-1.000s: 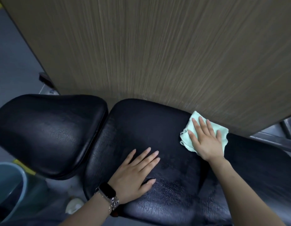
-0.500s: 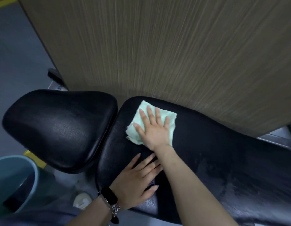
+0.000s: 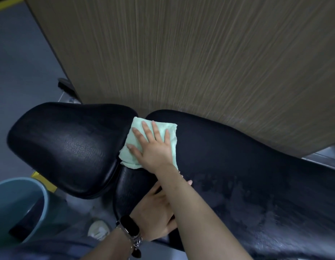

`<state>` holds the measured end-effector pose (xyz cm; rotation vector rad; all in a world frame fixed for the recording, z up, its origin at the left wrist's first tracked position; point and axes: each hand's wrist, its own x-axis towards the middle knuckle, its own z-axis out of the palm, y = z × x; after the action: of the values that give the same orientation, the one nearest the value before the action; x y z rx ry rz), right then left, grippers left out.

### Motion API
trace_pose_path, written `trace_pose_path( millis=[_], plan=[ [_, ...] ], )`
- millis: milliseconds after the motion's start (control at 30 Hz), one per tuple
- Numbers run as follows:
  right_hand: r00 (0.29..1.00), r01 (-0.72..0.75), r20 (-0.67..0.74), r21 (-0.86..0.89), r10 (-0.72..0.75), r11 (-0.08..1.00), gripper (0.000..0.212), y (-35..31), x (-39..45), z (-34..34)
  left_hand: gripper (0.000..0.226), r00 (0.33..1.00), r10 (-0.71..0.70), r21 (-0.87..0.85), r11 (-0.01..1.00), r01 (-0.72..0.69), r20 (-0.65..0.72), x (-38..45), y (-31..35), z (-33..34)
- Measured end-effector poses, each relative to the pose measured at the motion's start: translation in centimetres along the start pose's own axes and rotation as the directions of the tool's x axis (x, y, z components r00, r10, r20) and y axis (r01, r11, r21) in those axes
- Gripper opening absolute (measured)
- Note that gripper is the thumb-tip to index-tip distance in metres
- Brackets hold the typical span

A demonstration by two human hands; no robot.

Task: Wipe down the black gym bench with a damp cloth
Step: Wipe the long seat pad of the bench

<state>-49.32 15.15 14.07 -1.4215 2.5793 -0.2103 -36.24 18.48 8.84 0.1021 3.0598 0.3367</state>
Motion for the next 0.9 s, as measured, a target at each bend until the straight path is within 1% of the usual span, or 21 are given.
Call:
trace_pose_path(
  millis=[67, 100, 167, 233, 267, 367, 467, 567, 767, 900],
  plan=[
    [1.000, 0.013, -0.010, 0.021, -0.012, 1.000, 0.065, 0.6, -0.7, -0.3, 0.061, 0.999, 0.037, -0.017, 0.999, -0.038, -0.029, 0.1, 0.5, -1.8],
    [1.000, 0.016, -0.015, 0.029, -0.015, 0.999, 0.066, 1.1, -1.2, -0.4, 0.059, 0.996, 0.048, -0.041, 0.998, -0.051, -0.077, 0.3, 0.6, -2.4],
    [1.000, 0.010, -0.026, 0.025, -0.009, 1.000, 0.069, 2.4, -2.5, -0.5, 0.054, 0.988, 0.081, -0.036, 0.996, -0.087, -0.132, 0.4, 0.8, -3.4],
    [1.000, -0.007, -0.027, -0.002, 0.007, 1.000, 0.074, 4.2, -4.0, -0.8, 0.050, 0.985, 0.101, -0.028, 0.994, -0.106, -0.141, 0.3, 1.0, -3.7],
    [1.000, -0.017, -0.021, -0.012, 0.017, 1.000, 0.074, 5.2, -4.8, -1.0, 0.050, 0.983, 0.105, 0.004, 0.994, -0.106, -0.152, 0.2, 1.0, -3.5],
    [0.998, -0.062, -0.006, -0.022, 0.062, 0.998, 0.074, 8.2, -7.1, -1.7, 0.055, 0.980, 0.111, 0.007, 0.994, -0.111, -0.166, 0.0, 1.0, -3.5],
    [0.994, -0.105, 0.000, -0.044, 0.105, 0.994, 0.081, 11.0, -9.5, -2.2, 0.055, 0.974, 0.122, 0.029, 0.993, -0.119, -0.192, -0.1, 1.0, -3.7],
    [0.988, -0.157, -0.011, -0.058, 0.156, 0.986, 0.083, 13.4, -12.0, -2.7, 0.055, 0.976, 0.116, 0.034, 0.993, -0.111, -0.182, -0.1, 1.1, -3.8],
    [0.958, -0.287, -0.013, -0.067, 0.287, 0.956, 0.077, 16.7, -16.2, -3.4, 0.054, 0.983, 0.102, 0.021, 0.995, -0.100, -0.154, -0.2, 1.1, -3.7],
    [0.937, -0.349, 0.007, -0.061, 0.350, 0.935, 0.073, 16.5, -16.6, -3.6, 0.050, 0.975, 0.125, 0.011, 0.992, -0.125, -0.183, -0.2, 1.2, -3.5]
  ],
)
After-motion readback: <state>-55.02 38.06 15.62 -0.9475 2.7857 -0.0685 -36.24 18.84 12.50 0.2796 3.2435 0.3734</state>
